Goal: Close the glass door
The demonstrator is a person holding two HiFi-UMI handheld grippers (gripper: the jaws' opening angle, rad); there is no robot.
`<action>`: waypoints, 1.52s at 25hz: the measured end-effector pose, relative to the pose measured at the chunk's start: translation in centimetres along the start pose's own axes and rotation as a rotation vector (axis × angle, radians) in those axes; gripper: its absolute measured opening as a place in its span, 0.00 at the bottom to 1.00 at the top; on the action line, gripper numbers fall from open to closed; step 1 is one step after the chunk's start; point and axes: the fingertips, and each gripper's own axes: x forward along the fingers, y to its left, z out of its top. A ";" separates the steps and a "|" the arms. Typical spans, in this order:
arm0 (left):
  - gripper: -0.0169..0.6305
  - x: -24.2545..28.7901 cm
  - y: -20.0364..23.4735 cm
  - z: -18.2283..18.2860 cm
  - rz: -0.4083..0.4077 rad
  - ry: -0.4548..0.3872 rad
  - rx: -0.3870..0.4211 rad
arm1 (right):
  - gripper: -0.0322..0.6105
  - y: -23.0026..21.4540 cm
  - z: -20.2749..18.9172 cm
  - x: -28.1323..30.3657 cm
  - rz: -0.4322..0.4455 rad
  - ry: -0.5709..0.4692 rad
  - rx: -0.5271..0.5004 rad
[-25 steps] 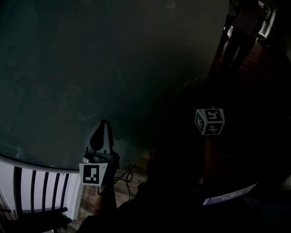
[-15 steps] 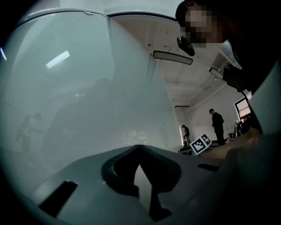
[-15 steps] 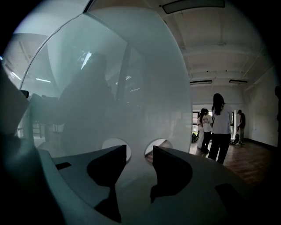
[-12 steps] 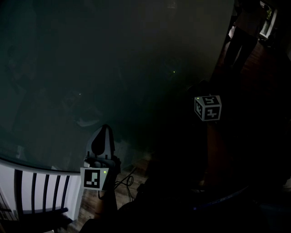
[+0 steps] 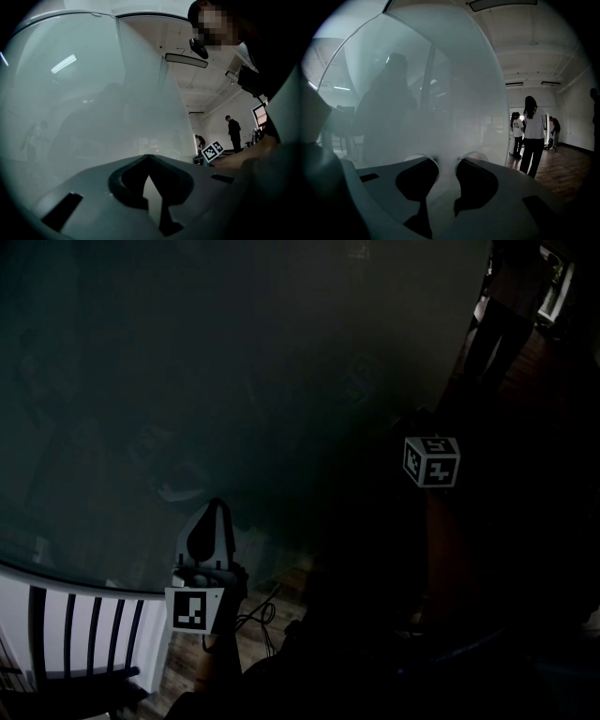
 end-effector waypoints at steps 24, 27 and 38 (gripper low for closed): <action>0.03 -5.0 -5.0 2.8 -0.138 -0.067 -0.019 | 0.24 -1.5 -1.5 -12.8 -0.167 -0.003 0.038; 0.03 -6.5 -6.4 3.8 -0.158 -0.080 -0.023 | 0.24 -1.7 -1.9 -15.3 -0.195 -0.003 0.047; 0.03 -14.2 -11.1 4.4 -0.203 -0.108 -0.069 | 0.24 -1.4 -4.0 -25.4 -0.327 0.011 0.067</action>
